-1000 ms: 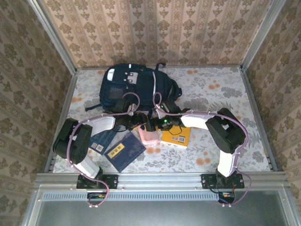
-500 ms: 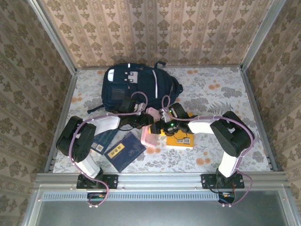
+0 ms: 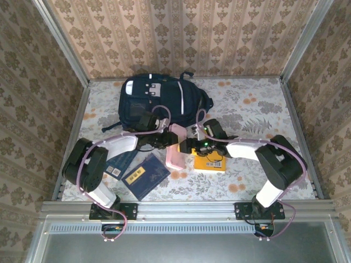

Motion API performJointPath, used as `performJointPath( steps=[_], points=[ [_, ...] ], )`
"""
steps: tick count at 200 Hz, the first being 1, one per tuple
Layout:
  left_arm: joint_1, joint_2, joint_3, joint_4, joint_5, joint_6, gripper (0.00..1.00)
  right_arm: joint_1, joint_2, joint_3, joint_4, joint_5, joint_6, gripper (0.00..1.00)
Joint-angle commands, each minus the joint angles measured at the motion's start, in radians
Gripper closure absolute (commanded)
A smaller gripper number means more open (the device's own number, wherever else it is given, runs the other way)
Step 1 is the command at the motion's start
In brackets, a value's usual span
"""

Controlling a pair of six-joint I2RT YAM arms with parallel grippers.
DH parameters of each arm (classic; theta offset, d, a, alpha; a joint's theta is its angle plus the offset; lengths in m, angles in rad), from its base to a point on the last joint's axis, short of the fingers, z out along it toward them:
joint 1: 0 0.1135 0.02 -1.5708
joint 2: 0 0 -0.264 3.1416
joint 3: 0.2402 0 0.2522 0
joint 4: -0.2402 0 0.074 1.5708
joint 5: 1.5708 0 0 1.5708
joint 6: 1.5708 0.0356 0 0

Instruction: Pack the student bag

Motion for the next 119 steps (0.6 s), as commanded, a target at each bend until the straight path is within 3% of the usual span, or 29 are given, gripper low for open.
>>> performJointPath(
  steps=[1, 26, 63, 77, 90, 119],
  points=[
    [0.026, -0.116, 0.02, 0.01, 0.046, -0.044, 0.85, -0.02, -0.125, -0.04, 0.056, 0.033, 0.043, 0.16],
    [0.032, -0.218, 0.019, 0.075, -0.037, -0.138, 0.85, -0.028, -0.265, -0.087, 0.135, 0.1, 0.167, 0.14],
    [0.034, -0.337, -0.021, 0.302, -0.243, -0.336, 0.87, -0.005, -0.335, -0.135, 0.489, 0.204, 0.507, 0.13],
    [0.027, -0.362, -0.039, 0.39, -0.322, -0.396, 0.89, 0.017, -0.342, -0.14, 0.569, 0.27, 0.575, 0.11],
    [0.02, -0.377, -0.064, 0.473, -0.391, -0.447, 0.9, 0.037, -0.345, -0.146, 0.621, 0.334, 0.626, 0.0],
    [0.0, -0.374, -0.102, 0.639, -0.485, -0.539, 0.9, 0.073, -0.329, -0.139, 0.704, 0.437, 0.671, 0.0]
  ],
)
